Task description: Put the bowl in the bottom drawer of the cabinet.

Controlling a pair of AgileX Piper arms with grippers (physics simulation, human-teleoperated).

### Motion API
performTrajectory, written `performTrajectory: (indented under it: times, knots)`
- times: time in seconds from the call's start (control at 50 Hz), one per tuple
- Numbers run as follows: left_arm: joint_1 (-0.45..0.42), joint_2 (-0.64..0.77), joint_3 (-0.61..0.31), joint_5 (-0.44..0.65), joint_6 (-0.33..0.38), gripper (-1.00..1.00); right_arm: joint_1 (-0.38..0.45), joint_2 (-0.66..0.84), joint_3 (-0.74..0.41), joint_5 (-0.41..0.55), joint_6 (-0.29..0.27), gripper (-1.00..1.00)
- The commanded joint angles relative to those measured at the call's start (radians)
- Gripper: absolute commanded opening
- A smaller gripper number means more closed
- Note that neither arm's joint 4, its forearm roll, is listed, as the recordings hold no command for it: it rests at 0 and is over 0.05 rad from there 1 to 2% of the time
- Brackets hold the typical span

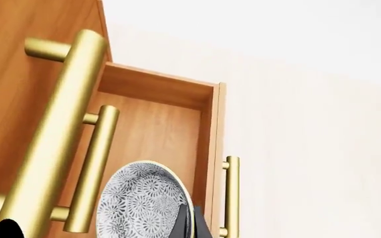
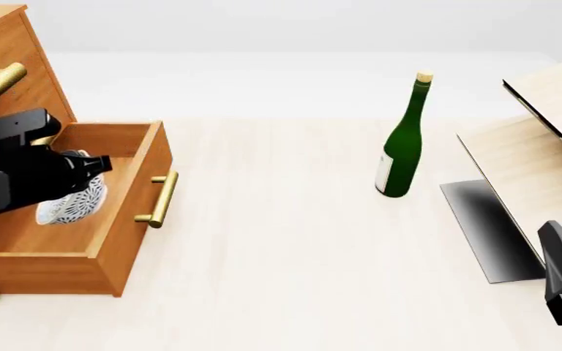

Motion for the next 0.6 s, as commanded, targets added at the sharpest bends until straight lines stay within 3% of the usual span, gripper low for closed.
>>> performTrajectory:
  times: [0.02,0.42,0.6]
  knots:
    - [0.016,0.018,0.0,-0.012,0.016,-1.0,0.0,0.0,0.0,0.0,0.0,1.0]
    - [0.055,0.048,0.006,-0.035,0.064,-1.0,0.0,0.0,0.0,0.0,0.0,1.0]
    - [0.069,0.083,-0.003,-0.033,0.124,-1.0,0.0,0.0,0.0,0.0,0.0,1.0]
